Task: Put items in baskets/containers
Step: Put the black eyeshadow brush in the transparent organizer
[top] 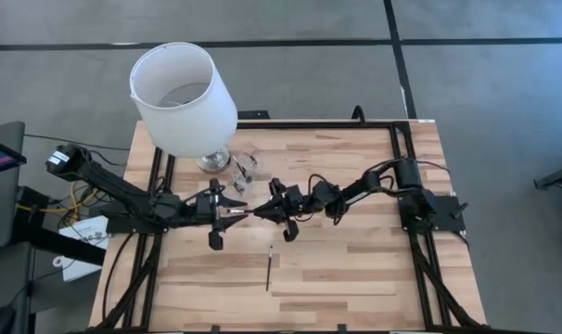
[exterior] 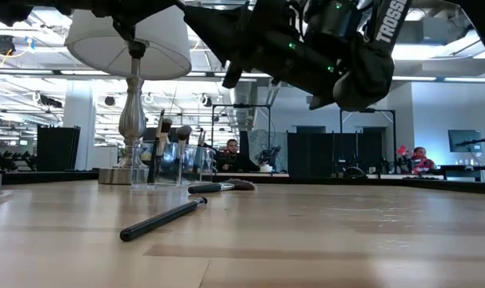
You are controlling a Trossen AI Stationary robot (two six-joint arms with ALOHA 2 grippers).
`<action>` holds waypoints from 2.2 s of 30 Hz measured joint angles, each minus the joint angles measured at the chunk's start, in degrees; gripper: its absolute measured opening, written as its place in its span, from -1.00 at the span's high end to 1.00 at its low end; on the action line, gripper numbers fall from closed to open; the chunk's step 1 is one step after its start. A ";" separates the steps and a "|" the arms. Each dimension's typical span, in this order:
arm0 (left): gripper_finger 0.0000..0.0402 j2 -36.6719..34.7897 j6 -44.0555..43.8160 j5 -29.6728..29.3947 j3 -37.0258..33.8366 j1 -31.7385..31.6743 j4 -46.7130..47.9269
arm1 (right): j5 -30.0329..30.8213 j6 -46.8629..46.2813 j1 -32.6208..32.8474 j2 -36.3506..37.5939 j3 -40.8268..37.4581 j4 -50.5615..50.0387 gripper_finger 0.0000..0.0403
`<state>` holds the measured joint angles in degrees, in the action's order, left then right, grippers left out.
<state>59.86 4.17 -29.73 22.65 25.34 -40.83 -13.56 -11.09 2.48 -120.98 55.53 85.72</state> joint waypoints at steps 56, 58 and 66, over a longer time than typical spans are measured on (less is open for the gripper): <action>0.91 13.29 -6.35 -27.24 4.66 -17.76 14.63 | 8.52 11.63 3.15 38.17 -4.50 -65.77 0.49; 0.91 13.29 -6.40 -27.21 4.66 -19.25 14.50 | 8.51 11.63 3.15 38.17 -4.50 -66.38 0.49; 0.91 15.36 -10.46 -21.28 4.68 -25.01 14.50 | 8.50 11.62 3.13 38.17 -4.50 -67.27 0.49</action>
<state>75.22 -6.28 -51.01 27.33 0.33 -26.32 -5.06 0.53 5.61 -82.81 51.03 18.46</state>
